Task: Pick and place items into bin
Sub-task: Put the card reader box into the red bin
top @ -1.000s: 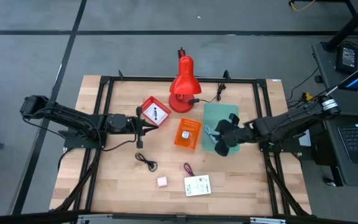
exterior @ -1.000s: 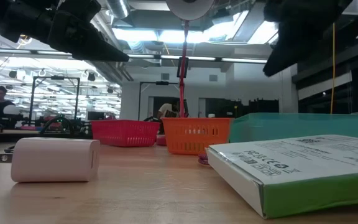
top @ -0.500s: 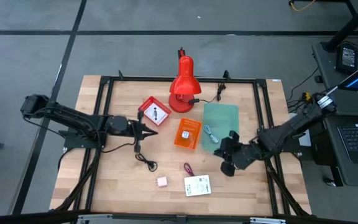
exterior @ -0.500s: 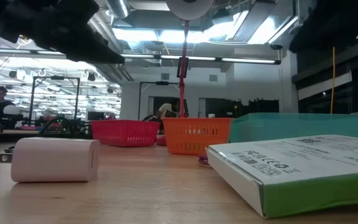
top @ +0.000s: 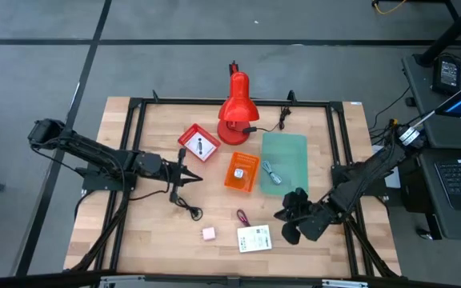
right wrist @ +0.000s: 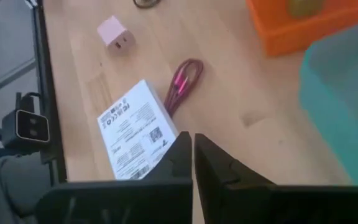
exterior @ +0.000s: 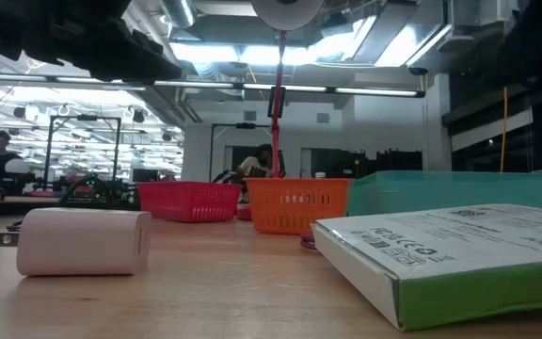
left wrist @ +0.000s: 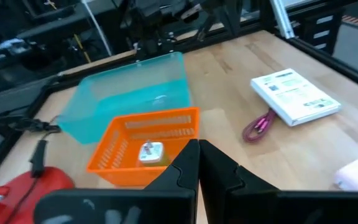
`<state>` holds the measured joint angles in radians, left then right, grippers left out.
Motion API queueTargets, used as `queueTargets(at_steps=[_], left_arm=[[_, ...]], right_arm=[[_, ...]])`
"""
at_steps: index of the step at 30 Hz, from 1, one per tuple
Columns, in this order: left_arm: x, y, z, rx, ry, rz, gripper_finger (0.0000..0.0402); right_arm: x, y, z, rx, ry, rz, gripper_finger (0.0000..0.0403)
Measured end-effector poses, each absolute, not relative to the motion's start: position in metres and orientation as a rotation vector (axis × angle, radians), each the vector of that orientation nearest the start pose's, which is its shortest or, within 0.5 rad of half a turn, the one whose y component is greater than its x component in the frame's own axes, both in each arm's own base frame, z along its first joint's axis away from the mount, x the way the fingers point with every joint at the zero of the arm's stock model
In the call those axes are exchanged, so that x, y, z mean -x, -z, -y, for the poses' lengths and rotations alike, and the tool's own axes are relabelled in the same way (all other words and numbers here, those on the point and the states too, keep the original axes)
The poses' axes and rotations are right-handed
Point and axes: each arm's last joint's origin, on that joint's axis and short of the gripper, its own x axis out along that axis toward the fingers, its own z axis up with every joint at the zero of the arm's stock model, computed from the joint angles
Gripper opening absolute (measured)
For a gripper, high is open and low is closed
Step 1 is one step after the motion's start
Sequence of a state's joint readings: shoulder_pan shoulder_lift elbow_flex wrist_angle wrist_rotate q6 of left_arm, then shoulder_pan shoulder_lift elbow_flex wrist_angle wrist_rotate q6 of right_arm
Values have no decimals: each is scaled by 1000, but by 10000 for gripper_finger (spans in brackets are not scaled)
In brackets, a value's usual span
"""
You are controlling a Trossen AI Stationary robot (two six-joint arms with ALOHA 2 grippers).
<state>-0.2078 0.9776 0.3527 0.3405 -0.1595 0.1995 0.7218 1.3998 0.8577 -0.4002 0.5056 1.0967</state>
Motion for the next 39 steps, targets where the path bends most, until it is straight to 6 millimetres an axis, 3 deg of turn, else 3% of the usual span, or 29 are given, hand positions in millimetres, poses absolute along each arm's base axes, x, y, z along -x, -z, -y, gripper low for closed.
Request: queueTargets(at_steps=[5,14,23,29,39], left_arm=[[-195,-198,44,-214,112,-285,2],[-199,-192,66,-189,194,-269,2],[-205,-185,91,-171,282,-211,3],[-205,-178,99,-175,235,-222,2],[-201,-177,106,-125,179,-232,3]], right_arm=[[-205,-209,-181,-553,236,-755,4],[-170,-205,-209,-622,237,-637,1],[-152,-164,-206,-819,140,-554,2],[-144,-145,-195,-837,135,-545,2],[-146,-137,-185,-830,172,-540,17]])
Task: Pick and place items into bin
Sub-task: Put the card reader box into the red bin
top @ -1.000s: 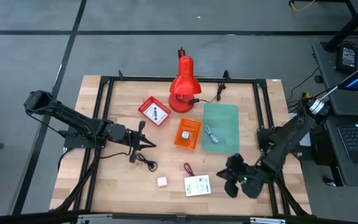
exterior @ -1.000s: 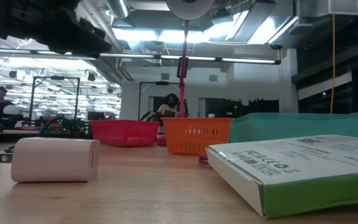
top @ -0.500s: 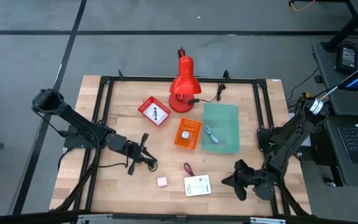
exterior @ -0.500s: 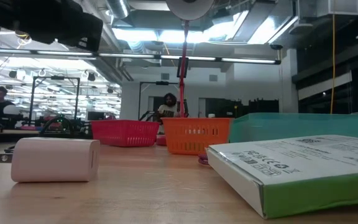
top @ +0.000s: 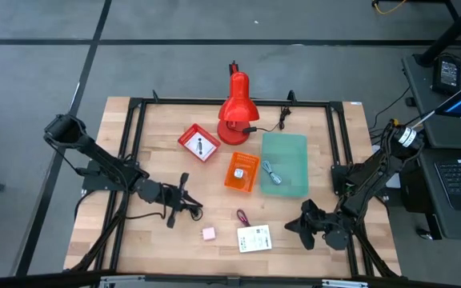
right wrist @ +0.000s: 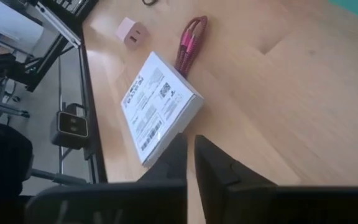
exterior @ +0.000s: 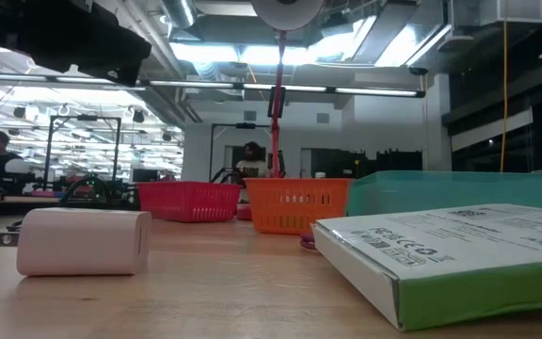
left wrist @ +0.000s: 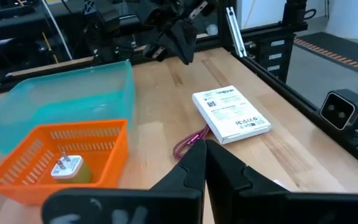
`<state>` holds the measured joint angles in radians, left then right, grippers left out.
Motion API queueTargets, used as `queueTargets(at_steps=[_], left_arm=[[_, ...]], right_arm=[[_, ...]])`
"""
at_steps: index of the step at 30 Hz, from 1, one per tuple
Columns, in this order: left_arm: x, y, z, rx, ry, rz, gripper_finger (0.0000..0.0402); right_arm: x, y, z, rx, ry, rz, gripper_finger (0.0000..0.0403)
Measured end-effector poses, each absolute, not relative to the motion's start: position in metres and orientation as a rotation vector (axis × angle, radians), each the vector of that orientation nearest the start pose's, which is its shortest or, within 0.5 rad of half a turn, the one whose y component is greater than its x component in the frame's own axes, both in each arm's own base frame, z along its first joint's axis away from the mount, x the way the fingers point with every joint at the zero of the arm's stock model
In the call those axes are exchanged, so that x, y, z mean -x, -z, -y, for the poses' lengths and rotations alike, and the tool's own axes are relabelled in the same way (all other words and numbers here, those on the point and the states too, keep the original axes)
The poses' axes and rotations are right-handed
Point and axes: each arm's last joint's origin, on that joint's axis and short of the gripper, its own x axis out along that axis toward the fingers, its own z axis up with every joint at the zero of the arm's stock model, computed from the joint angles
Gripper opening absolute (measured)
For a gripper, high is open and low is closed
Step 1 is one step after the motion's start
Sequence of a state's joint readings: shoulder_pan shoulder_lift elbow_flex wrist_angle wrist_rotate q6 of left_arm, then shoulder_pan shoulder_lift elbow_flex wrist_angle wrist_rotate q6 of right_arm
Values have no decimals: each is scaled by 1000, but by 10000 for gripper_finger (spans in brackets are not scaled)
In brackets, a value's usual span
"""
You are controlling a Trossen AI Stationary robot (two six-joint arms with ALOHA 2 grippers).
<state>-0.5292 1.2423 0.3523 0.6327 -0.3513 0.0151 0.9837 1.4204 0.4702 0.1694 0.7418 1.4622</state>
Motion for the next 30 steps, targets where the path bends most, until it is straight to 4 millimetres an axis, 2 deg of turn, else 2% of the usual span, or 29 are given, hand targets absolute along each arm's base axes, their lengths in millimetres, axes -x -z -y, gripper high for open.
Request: queueTargets(at_steps=[12,17,22,25,30], left_arm=[[-200,-177,108,-127,169,-230,2],[-200,-177,108,-127,169,-230,3],[-200,-177,108,-127,169,-230,2],[-200,-177,108,-126,169,-230,3],[-200,-177,108,-113,168,-231,2]], right_arm=[[-146,-137,-185,-824,173,-543,147],[-148,-137,-184,-831,176,-539,189],[-156,-139,-180,-870,188,-527,209],[-161,-138,-177,-898,172,-582,211],[-167,-139,-173,-921,186,-571,211]])
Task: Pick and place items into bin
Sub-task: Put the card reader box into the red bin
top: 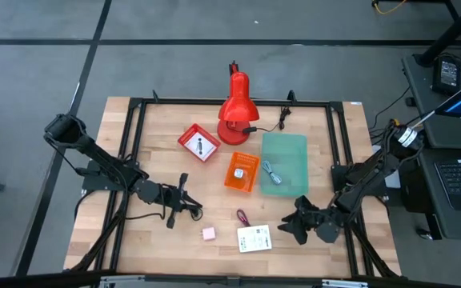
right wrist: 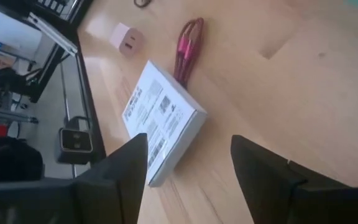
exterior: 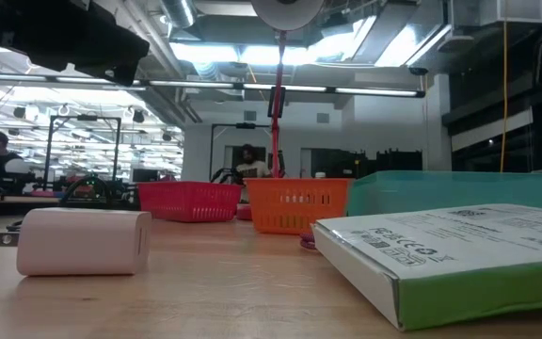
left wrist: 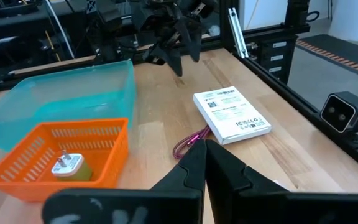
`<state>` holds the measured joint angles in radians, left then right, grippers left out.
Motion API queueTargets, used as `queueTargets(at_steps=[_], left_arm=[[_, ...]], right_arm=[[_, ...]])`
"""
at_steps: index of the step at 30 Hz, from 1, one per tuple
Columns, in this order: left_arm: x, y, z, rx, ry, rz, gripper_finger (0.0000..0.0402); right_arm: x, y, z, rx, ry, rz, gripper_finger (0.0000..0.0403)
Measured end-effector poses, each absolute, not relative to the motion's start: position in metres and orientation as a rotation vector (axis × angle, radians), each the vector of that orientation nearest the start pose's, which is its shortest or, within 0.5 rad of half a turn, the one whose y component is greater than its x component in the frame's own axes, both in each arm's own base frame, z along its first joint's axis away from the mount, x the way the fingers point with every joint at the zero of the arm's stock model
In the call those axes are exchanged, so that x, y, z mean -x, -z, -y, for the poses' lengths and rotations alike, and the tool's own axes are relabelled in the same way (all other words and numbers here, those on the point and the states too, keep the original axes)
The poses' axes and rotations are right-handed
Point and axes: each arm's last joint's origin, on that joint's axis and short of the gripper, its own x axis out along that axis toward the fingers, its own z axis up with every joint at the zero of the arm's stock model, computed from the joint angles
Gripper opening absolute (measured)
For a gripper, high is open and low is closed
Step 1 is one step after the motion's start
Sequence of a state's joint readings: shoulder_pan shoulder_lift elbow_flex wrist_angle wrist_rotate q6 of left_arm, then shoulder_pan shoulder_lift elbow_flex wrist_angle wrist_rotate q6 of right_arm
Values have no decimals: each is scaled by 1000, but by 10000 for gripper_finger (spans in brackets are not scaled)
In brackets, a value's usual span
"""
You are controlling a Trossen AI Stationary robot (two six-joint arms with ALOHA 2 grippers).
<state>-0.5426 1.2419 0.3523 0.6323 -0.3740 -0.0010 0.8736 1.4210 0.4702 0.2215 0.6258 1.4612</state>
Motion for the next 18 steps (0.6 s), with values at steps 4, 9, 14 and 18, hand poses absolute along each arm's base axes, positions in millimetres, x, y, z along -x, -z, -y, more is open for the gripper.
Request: queueTargets(at_steps=[4,9,14,18], left_arm=[[-200,-177,108,-101,166,-232,3],[-200,-176,108,-102,166,-236,2],[-200,-176,108,-101,166,-236,3],[-200,-176,108,-99,166,-236,2]], right_arm=[[-170,-131,-177,-919,186,-575,211],[-177,-113,-185,-942,171,-561,211],[-184,-98,-192,-946,161,-571,211],[-196,-94,-200,-931,165,-576,211]])
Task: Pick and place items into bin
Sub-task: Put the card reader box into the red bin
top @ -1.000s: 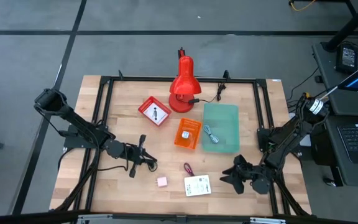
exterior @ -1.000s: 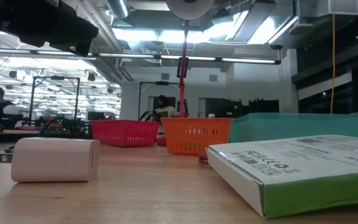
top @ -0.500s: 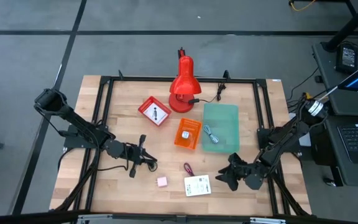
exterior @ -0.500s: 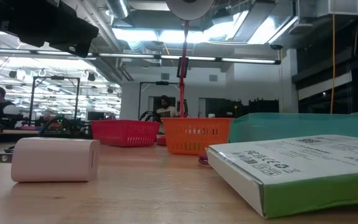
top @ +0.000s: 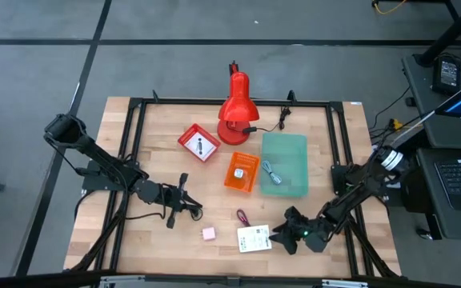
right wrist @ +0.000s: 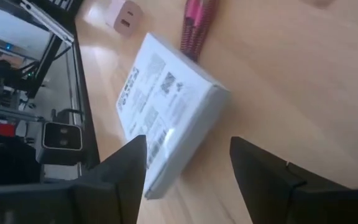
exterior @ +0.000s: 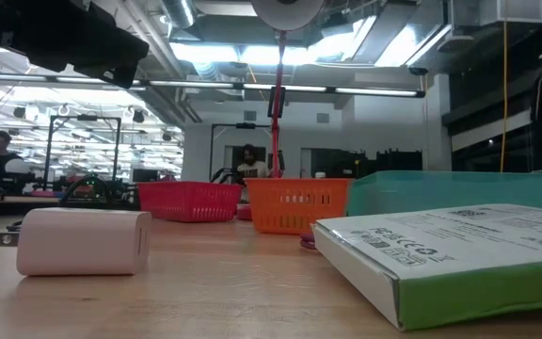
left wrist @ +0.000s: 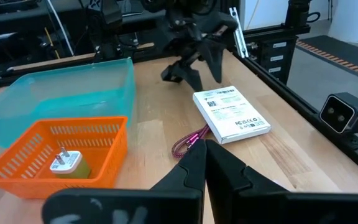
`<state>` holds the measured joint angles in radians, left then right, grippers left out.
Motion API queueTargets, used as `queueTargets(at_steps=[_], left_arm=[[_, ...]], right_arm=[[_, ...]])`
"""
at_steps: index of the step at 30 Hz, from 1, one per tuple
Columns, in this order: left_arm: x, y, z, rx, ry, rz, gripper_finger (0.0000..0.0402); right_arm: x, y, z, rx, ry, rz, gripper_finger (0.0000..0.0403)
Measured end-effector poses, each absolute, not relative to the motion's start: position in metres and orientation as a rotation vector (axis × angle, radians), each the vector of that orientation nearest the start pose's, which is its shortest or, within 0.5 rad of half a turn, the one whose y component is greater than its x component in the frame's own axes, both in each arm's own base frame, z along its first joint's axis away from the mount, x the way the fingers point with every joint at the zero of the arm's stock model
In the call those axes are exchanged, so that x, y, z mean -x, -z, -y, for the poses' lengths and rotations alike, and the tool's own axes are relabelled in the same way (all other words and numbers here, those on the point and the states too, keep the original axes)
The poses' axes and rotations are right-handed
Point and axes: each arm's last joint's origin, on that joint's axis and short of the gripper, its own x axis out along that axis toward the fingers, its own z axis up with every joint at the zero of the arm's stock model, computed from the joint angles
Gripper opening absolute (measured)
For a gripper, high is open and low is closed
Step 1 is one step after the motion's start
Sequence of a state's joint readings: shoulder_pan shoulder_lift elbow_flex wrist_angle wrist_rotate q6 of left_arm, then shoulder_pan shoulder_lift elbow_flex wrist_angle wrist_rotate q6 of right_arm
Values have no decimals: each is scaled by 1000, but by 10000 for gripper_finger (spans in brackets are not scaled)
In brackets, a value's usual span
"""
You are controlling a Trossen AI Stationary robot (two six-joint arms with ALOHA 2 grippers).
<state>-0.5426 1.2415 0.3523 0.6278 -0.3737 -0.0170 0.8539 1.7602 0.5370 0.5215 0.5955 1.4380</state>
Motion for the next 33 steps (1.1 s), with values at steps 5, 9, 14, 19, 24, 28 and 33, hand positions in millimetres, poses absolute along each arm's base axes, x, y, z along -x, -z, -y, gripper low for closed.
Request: queueTargets(at_steps=[5,9,14,19,24,28,33], left_arm=[[-200,-176,108,-99,166,-236,2],[-200,-176,108,-99,166,-236,3],[-200,-176,108,-72,163,-238,2],[-200,-176,108,-67,163,-238,3],[-200,-176,108,-67,163,-238,2],[-200,-176,108,-68,163,-238,3],[-200,-176,108,-68,163,-239,3]], right_arm=[[-207,-97,-210,-857,131,-586,211],[-211,-98,-212,-855,149,-598,211],[-215,-98,-207,-855,172,-592,211],[-221,-98,-202,-871,168,-612,211],[-224,-98,-199,-876,169,-621,211],[-225,-98,-198,-873,170,-629,197],[-224,-98,-198,-871,162,-644,149]])
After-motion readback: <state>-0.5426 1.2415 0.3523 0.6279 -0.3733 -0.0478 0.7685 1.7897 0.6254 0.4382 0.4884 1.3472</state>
